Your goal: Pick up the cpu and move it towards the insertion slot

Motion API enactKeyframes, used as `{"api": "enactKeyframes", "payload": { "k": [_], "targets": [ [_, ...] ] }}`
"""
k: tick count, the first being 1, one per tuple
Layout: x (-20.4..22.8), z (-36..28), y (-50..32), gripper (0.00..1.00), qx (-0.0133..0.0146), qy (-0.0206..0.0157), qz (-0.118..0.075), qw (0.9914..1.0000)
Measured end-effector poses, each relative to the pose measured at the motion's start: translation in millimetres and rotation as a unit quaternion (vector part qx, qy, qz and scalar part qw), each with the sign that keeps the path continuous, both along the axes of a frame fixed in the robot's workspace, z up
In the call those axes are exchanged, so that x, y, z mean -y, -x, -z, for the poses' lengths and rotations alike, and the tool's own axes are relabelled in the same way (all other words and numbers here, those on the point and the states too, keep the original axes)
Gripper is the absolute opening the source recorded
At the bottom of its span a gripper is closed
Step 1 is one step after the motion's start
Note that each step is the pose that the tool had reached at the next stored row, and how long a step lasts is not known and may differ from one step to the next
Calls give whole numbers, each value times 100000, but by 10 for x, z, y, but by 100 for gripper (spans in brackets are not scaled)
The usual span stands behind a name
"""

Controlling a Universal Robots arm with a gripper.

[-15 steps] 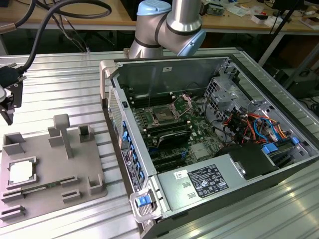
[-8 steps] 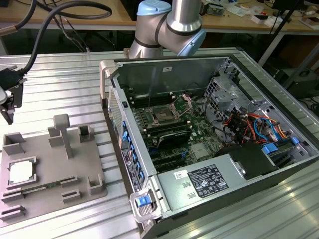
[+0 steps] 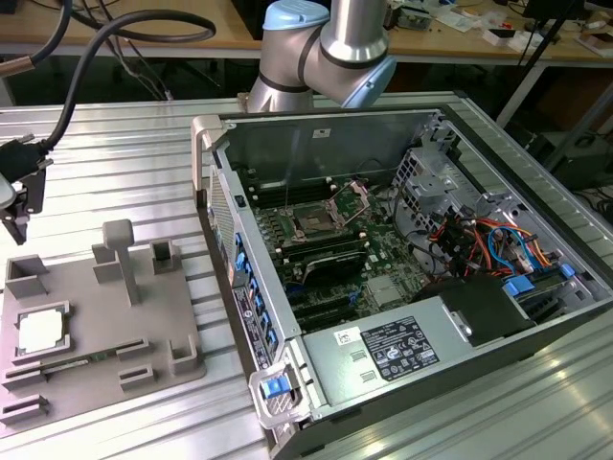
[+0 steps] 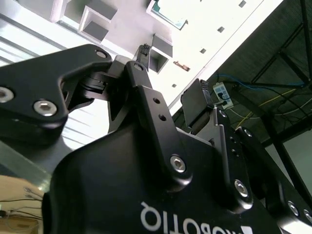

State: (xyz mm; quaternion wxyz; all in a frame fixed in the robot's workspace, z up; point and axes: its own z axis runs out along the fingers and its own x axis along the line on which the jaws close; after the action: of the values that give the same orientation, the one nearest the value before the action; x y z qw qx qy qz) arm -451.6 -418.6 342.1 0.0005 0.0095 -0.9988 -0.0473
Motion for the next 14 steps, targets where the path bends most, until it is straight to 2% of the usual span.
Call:
{"api": "enactKeyframes", "payload": {
  "k": [14],
  "targets": [
    [35, 58, 0, 55, -10, -3, 0, 100000]
  ]
}}
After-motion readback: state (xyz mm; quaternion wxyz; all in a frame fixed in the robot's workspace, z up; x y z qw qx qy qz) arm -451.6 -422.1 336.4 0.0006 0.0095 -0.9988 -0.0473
